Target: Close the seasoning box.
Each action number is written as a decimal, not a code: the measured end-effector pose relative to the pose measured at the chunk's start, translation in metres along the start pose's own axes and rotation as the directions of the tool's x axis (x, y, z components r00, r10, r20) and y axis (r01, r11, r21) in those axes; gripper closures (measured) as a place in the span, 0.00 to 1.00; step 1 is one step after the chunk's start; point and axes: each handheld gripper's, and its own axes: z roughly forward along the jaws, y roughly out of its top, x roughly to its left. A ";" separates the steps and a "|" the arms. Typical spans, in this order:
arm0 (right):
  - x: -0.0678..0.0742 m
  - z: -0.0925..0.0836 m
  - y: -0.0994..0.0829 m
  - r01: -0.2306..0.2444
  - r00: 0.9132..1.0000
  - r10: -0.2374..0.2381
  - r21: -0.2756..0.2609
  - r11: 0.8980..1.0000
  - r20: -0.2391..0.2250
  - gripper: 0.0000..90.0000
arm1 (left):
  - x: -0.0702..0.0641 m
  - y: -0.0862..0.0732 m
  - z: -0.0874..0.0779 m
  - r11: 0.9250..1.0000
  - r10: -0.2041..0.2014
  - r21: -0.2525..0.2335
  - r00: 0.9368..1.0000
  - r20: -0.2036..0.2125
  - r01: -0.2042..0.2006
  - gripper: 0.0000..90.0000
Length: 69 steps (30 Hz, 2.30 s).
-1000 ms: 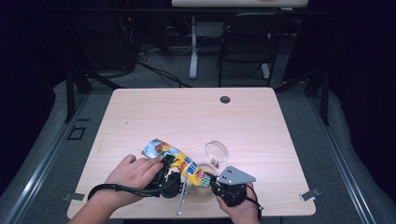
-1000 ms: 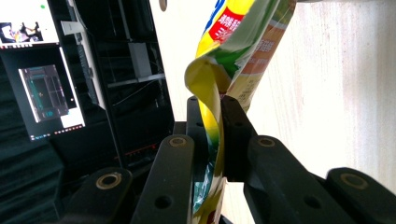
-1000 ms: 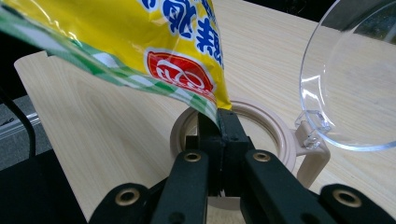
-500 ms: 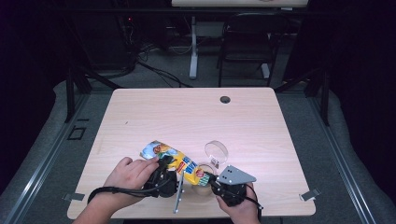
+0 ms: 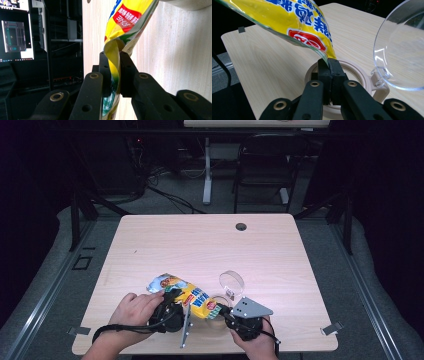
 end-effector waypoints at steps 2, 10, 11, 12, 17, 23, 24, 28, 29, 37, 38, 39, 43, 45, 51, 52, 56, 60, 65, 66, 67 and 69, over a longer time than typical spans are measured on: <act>-0.001 0.000 0.001 0.000 1.000 0.000 -0.002 1.000 0.000 0.99 | -0.002 -0.001 0.001 1.000 -0.010 0.002 1.000 0.005 0.010 0.92; -0.001 0.004 0.003 0.003 1.000 -0.003 -0.007 1.000 0.000 0.99 | -0.008 -0.006 0.007 0.999 -0.049 0.004 0.999 -0.013 0.049 0.94; -0.002 0.004 0.003 0.007 1.000 -0.007 -0.004 1.000 -0.002 0.99 | -0.009 -0.007 0.007 0.998 -0.057 0.009 0.998 -0.009 0.057 0.94; -0.002 0.005 0.003 0.005 1.000 -0.005 -0.006 1.000 -0.001 0.99 | -0.010 -0.008 0.008 0.998 -0.063 0.000 0.998 -0.013 0.063 0.94; -0.002 0.007 0.005 0.001 1.000 -0.001 -0.012 1.000 -0.007 0.99 | -0.014 -0.014 0.011 0.994 -0.105 -0.005 0.994 -0.005 0.105 0.94; -0.001 0.009 0.006 0.004 1.000 -0.004 -0.020 1.000 -0.010 1.00 | -0.020 -0.020 0.015 0.988 -0.153 -0.013 0.988 0.000 0.153 0.94; -0.001 0.009 0.007 0.008 1.000 -0.008 -0.018 1.000 -0.008 1.00 | -0.021 -0.021 0.016 0.987 -0.159 -0.017 0.987 0.002 0.159 0.94; 0.001 0.011 0.007 0.031 1.000 -0.031 -0.012 0.999 0.000 1.00 | -0.024 -0.024 0.019 0.982 -0.188 -0.019 0.982 -0.002 0.188 0.94; 0.001 0.011 0.007 0.032 0.999 -0.032 -0.012 0.999 0.001 1.00 | -0.024 -0.025 0.020 0.982 -0.188 -0.013 0.982 0.003 0.188 0.94; 0.002 0.013 0.009 0.030 1.000 -0.030 -0.027 0.999 -0.006 1.00 | -0.034 -0.030 0.026 0.972 -0.235 -0.017 0.972 0.015 0.236 0.94; 0.003 0.013 0.009 0.029 1.000 -0.029 -0.030 0.999 -0.007 1.00 | -0.035 -0.031 0.027 0.970 -0.241 -0.017 0.970 0.017 0.241 0.93; 0.003 0.013 0.009 0.030 1.000 -0.031 -0.030 0.999 -0.006 1.00 | -0.037 -0.032 0.028 0.969 -0.247 -0.020 0.969 0.018 0.247 0.93; 0.003 0.014 0.010 0.037 0.999 -0.037 -0.029 0.999 -0.009 1.00 | -0.041 -0.034 0.030 0.961 -0.276 -0.023 0.961 0.027 0.277 0.93; 0.003 0.014 0.010 0.037 0.999 -0.038 -0.030 0.999 -0.008 1.00 | -0.041 -0.035 0.031 0.957 -0.288 -0.026 0.957 0.034 0.289 0.93; 0.004 0.015 0.011 0.039 0.999 -0.039 -0.036 0.999 -0.011 1.00 | -0.046 -0.037 0.035 0.952 -0.303 -0.026 0.952 0.052 0.305 0.92; 0.004 0.015 0.012 0.040 0.999 -0.041 -0.035 0.999 -0.011 1.00 | -0.047 -0.037 0.035 0.951 -0.306 -0.025 0.951 0.054 0.307 0.92; 0.004 0.016 0.012 0.042 0.999 -0.043 -0.041 0.998 -0.014 1.00 | -0.049 -0.039 0.037 0.938 -0.343 -0.034 0.937 0.073 0.346 0.92; 0.004 0.017 0.013 0.042 0.999 -0.042 -0.049 0.998 -0.013 1.00 | -0.050 -0.042 0.040 0.918 -0.387 -0.050 0.916 0.101 0.394 0.93; 0.004 0.017 0.013 0.030 0.999 -0.031 -0.049 0.998 -0.023 1.00 | -0.053 -0.044 0.042 0.912 -0.398 -0.056 0.908 0.128 0.407 0.94; 0.003 0.017 0.013 0.024 0.999 -0.026 -0.048 0.999 -0.024 1.00 | -0.053 -0.044 0.042 0.911 -0.399 -0.058 0.908 0.130 0.408 0.94; 0.003 0.017 0.013 0.018 0.999 -0.019 -0.052 0.998 -0.026 1.00 | -0.053 -0.045 0.043 0.907 -0.406 -0.060 0.904 0.136 0.416 0.94; 0.004 0.018 0.013 0.015 1.000 -0.016 -0.057 0.998 -0.027 0.98 | -0.052 -0.048 0.043 0.893 -0.431 -0.071 0.890 0.150 0.445 0.95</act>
